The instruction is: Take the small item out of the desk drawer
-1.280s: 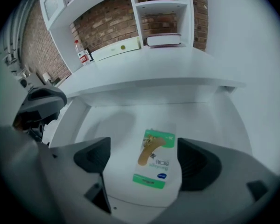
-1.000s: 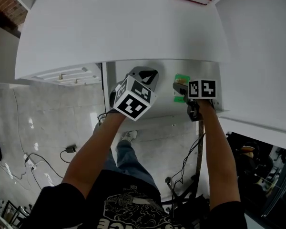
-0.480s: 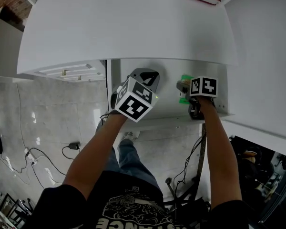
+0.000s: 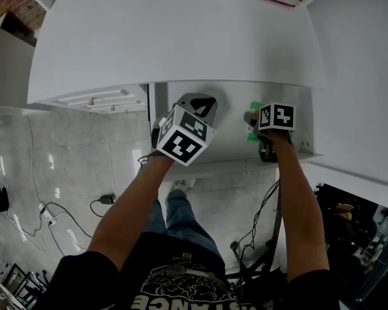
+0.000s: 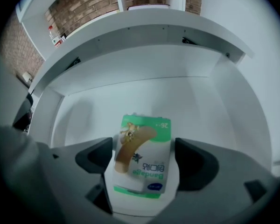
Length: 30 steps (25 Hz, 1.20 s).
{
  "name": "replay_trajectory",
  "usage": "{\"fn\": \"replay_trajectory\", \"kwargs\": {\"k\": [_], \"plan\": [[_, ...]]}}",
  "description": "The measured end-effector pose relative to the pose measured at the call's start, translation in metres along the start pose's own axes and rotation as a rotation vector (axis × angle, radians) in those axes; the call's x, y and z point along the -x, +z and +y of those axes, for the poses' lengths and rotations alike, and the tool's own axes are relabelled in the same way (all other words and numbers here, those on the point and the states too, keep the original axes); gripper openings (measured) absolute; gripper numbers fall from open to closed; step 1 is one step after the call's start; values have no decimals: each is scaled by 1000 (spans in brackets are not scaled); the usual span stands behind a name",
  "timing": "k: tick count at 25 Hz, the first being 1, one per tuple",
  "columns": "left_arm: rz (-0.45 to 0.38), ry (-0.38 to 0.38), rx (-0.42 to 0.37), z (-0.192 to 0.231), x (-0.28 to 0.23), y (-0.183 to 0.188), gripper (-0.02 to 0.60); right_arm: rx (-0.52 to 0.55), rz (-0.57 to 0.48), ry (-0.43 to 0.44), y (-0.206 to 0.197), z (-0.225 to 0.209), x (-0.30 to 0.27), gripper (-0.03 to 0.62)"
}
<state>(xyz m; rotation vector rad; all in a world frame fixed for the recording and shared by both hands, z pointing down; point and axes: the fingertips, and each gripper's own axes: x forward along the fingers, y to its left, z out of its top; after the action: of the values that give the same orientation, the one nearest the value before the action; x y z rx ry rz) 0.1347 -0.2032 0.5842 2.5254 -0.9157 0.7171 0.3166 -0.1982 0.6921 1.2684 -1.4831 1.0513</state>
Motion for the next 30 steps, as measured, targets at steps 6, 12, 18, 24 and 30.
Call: {"fn": "replay_trajectory", "kwargs": {"k": [6, 12, 18, 24, 30], "plan": [[3, -7, -16, -1, 5, 5, 8, -22, -2, -4, -1, 0, 2, 353], [-5, -20, -26, -3, 15, 16, 8, -37, -46, -2, 5, 9, 19, 351], [-27, -39, -31, -16, 26, 36, 8, -73, -118, -1, 10, 10, 50, 351], [-18, -60, -49, -28, 38, 49, 8, -108, -199, 6, 13, 10, 86, 351], [-39, -47, -65, -37, 60, 80, 8, -129, -273, 2, 11, 6, 125, 351]]}}
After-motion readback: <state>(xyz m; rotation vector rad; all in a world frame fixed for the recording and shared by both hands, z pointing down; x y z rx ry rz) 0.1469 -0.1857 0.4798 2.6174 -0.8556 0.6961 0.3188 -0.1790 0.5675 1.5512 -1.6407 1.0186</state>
